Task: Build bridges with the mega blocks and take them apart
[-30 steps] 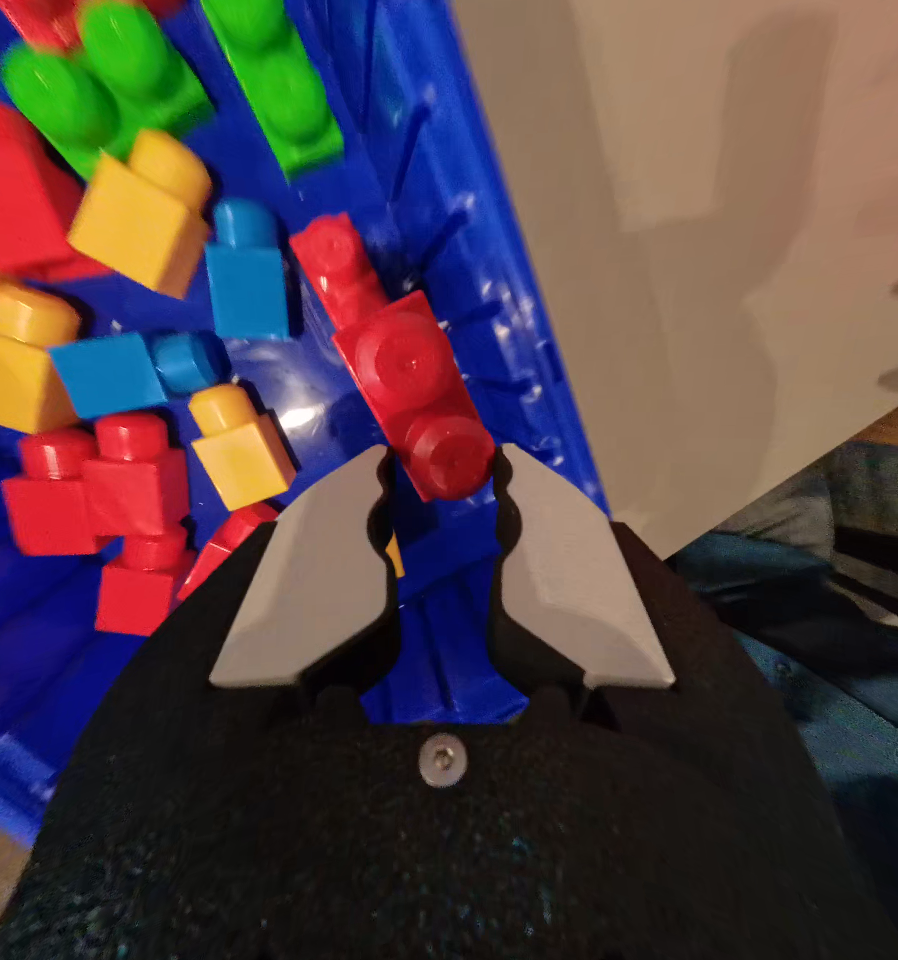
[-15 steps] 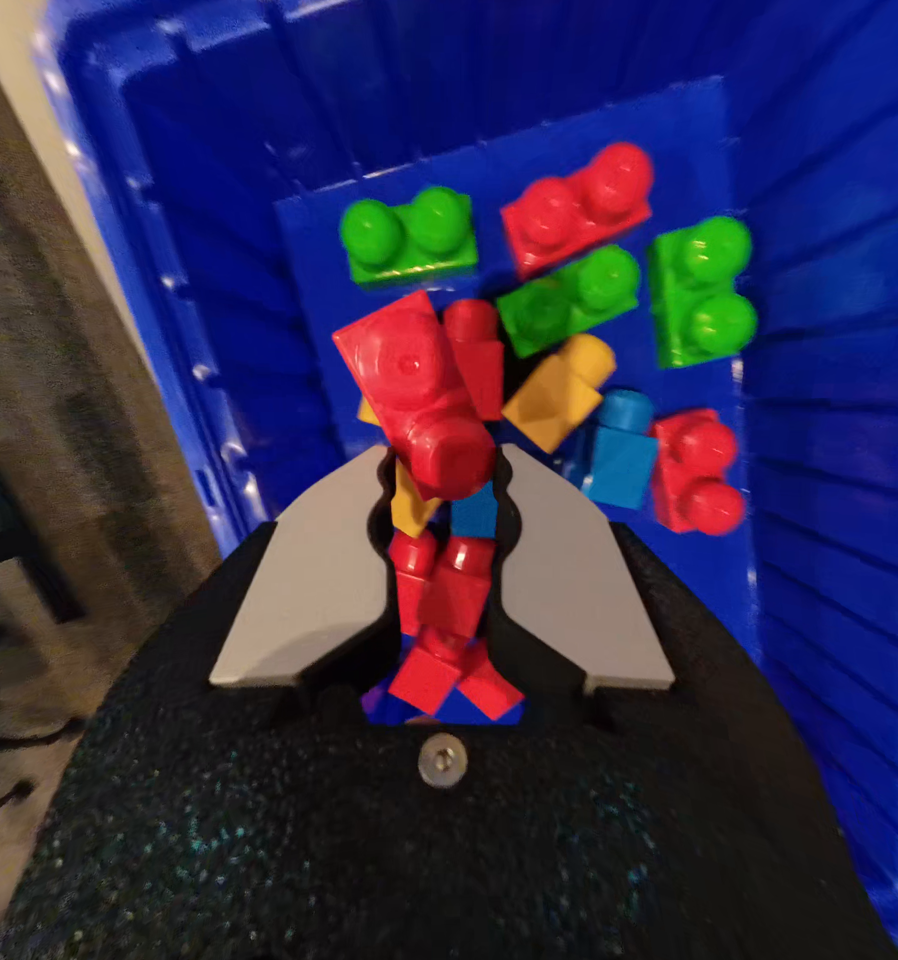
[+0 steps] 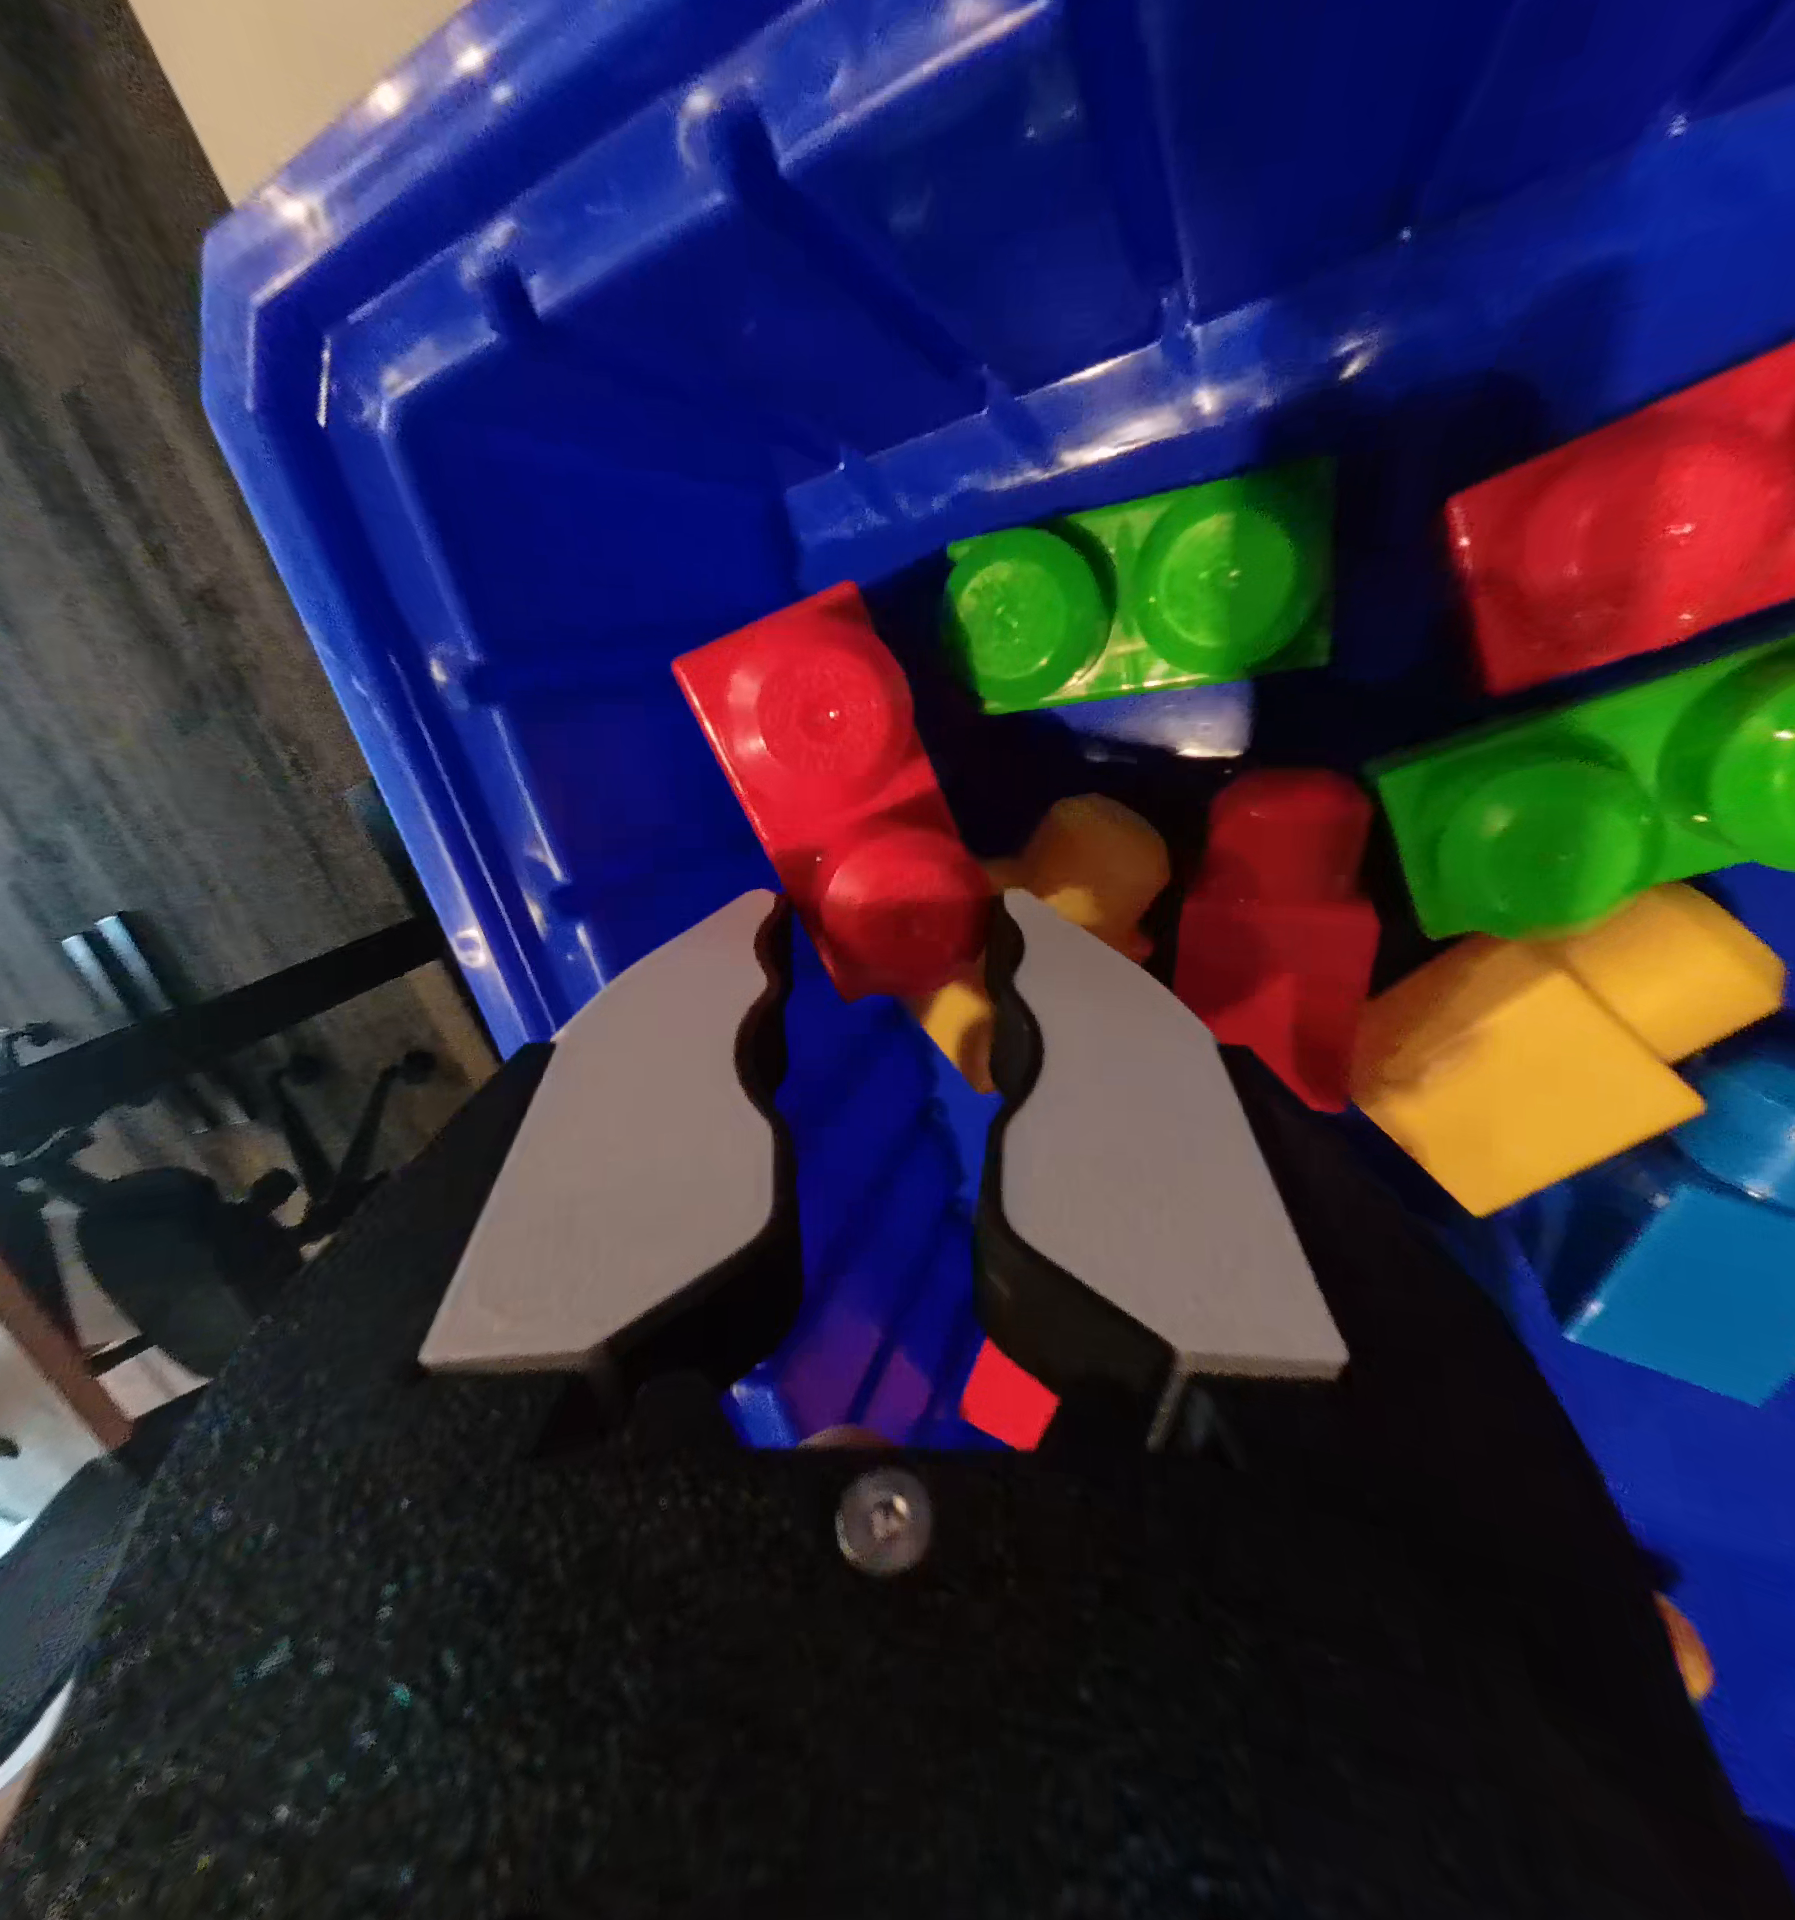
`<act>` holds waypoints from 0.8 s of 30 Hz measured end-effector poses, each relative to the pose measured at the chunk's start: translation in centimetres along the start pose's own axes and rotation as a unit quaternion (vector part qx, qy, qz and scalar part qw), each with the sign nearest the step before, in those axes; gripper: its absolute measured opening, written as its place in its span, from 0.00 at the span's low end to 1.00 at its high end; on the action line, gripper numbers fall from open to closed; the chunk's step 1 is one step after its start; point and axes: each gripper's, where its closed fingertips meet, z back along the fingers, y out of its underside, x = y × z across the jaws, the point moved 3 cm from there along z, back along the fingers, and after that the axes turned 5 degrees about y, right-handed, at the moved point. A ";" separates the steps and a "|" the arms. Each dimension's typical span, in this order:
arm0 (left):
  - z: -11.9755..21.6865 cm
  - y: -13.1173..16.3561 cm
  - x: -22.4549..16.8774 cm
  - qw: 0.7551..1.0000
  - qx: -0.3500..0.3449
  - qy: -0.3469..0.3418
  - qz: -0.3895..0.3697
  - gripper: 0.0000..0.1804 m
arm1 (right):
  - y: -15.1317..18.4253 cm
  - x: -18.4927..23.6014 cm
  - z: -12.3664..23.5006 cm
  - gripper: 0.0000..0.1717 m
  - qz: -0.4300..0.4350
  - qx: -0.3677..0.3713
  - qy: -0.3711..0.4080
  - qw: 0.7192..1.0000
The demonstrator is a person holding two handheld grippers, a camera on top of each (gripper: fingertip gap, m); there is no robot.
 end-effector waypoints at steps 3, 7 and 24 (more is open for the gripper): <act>-0.3 0.1 0.1 0.999 0.024 -0.035 -0.021 0.20 | 0.2 0.2 -0.5 0.34 0.002 0.007 -0.005 1.000; -0.8 1.0 -0.9 0.997 0.044 -0.054 -0.040 0.20 | 0.2 0.3 -0.7 0.34 0.003 0.009 -0.008 1.000; -0.2 1.9 -4.4 0.975 0.027 0.213 0.048 0.22 | -0.6 1.4 -0.9 0.33 0.015 0.008 -0.017 1.000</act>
